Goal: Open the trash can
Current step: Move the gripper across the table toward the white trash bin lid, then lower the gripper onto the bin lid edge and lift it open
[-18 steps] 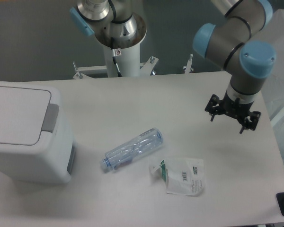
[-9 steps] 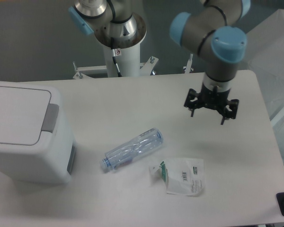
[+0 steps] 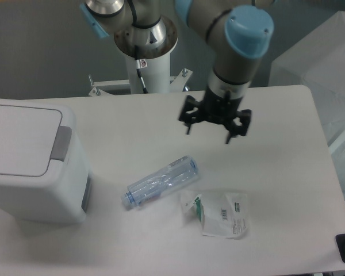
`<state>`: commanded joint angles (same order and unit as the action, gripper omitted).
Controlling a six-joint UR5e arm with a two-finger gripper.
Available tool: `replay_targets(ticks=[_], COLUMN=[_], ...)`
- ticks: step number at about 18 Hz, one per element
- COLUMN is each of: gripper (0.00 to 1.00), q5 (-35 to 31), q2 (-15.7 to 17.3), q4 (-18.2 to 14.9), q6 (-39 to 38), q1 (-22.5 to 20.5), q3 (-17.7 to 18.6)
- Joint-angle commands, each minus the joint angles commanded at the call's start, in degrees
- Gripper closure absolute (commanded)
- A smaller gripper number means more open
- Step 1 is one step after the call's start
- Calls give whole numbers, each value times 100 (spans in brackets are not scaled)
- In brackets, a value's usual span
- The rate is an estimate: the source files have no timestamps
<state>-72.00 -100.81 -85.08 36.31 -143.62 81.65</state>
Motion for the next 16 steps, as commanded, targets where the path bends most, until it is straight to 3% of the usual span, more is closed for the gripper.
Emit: replay_targets(ticks=[8, 12, 16], gripper=[0, 0, 0], q5=[1117, 1197, 1223], q2=[184, 202, 141], q4=[17, 44, 394], q6=[-590, -1011, -1222], q1=[484, 747, 967], q3=[-36, -18, 0])
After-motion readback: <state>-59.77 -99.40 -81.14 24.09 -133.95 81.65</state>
